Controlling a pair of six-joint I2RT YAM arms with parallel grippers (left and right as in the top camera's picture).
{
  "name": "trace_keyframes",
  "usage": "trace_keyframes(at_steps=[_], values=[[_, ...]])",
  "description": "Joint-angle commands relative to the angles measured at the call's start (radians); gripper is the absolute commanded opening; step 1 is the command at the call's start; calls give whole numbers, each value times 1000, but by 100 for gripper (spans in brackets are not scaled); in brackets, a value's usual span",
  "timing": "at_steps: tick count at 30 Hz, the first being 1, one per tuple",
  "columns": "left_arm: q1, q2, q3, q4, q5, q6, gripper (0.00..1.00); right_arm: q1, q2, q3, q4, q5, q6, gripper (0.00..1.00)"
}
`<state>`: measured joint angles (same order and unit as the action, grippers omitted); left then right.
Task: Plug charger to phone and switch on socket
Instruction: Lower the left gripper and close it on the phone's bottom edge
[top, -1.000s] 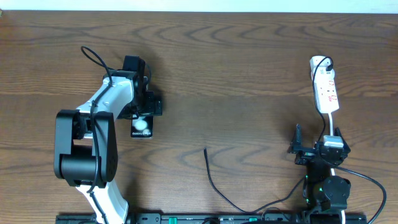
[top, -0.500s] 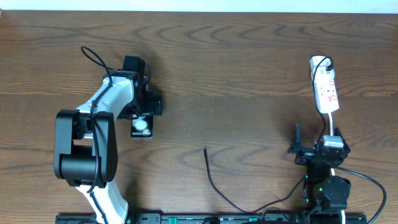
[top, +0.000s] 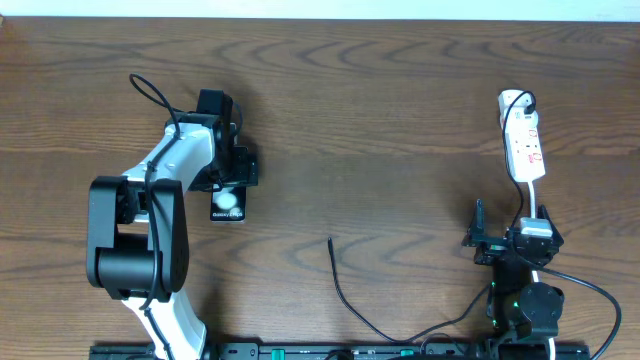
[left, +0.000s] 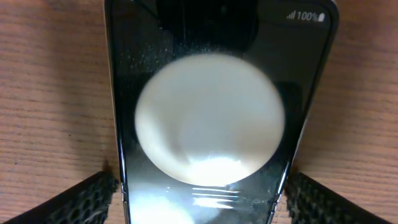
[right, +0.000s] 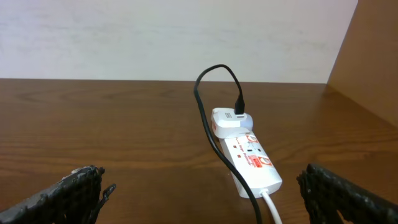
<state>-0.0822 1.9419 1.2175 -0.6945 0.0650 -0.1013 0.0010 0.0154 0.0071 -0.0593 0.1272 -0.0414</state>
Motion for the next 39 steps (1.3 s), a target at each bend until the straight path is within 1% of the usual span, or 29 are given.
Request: trace_keyframes(at_steps=[1,3,12,28,32,39], values=[[-1,16,-23,1,1,-1,84,-7,-4,-2,-3,1,-12,99],[-1,16,-23,1,1,-1,82,-7,-4,-2,-3,1,-12,99],[-1,16,-23,1,1,0,81,-7,-4,-2,-3,1,-12,99],[-1,16,-23,0,1,0,81,-7,-4,-2,-3,1,-12,99],[-1,16,-23,0,1,0,76,-7,-4,-2,-3,1,-12,99],[-1,16,-23,0,1,0,76,-7,-4,-2,-3,1,-12,99]])
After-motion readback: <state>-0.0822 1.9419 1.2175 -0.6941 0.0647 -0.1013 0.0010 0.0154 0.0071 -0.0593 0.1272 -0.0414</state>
